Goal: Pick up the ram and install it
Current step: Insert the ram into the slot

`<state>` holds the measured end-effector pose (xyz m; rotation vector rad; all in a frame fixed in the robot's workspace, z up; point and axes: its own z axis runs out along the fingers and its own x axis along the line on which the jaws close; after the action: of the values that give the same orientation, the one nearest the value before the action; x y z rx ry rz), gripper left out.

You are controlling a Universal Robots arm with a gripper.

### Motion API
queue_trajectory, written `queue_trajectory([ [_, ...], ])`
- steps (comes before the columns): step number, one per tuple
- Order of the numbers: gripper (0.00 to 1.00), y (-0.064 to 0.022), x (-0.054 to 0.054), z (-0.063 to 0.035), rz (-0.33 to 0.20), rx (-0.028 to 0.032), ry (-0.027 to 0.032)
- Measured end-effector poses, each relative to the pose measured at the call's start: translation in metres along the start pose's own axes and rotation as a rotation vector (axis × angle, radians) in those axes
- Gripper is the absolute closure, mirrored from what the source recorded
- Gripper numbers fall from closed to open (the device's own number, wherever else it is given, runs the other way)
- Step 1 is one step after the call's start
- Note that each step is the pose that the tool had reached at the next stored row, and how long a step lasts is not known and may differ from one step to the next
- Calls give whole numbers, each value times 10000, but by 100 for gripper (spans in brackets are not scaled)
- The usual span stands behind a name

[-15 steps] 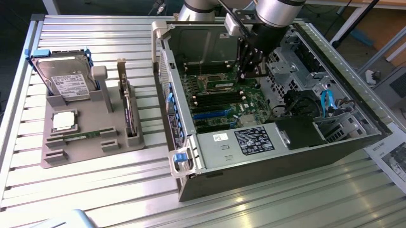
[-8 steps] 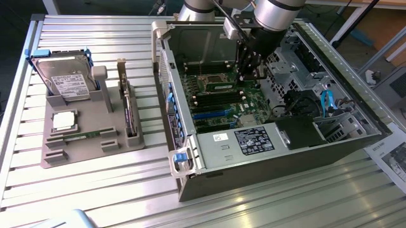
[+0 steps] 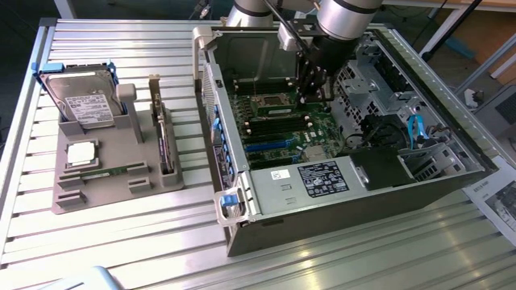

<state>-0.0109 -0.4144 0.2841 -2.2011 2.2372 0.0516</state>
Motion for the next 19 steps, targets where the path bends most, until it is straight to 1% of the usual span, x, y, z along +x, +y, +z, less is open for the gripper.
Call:
queue_trajectory([
  [1, 88, 12, 0, 1, 1, 6, 1],
  [13, 88, 11, 0, 14, -165, 6, 3],
  [19, 88, 10, 1, 100, -165, 9, 1],
])
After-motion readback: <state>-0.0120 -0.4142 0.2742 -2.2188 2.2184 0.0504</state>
